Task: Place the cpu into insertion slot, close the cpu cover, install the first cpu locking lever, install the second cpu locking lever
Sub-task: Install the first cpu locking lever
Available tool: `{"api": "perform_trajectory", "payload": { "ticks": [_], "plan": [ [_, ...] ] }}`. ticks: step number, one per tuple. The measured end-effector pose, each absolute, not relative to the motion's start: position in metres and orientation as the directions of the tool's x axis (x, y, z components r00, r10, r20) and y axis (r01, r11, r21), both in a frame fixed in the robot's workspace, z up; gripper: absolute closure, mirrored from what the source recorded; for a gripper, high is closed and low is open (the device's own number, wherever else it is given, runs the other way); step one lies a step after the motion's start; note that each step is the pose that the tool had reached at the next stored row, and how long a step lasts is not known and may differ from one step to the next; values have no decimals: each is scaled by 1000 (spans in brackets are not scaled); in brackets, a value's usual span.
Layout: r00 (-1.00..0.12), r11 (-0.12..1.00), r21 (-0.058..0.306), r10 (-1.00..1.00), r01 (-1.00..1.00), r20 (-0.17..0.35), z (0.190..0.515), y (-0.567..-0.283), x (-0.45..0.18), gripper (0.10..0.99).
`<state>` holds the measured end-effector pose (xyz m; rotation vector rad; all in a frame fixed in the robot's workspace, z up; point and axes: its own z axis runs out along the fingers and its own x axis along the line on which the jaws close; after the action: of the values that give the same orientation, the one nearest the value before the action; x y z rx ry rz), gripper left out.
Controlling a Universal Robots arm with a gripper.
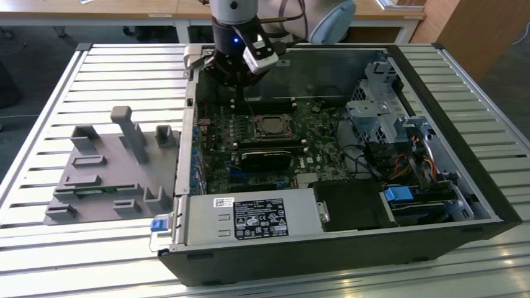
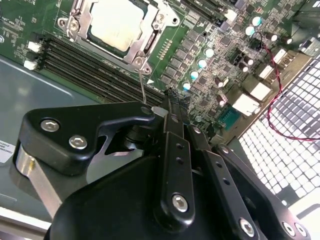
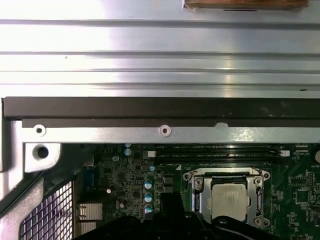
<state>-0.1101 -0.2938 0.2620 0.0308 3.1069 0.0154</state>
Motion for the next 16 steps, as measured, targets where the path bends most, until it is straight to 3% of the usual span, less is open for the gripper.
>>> {"api": "perform_trajectory", "payload": {
  "ticks": [16],
  "plan": [
    [-999,1000,10,20,20,-34,258,-292,-110,965]
  ]
}}
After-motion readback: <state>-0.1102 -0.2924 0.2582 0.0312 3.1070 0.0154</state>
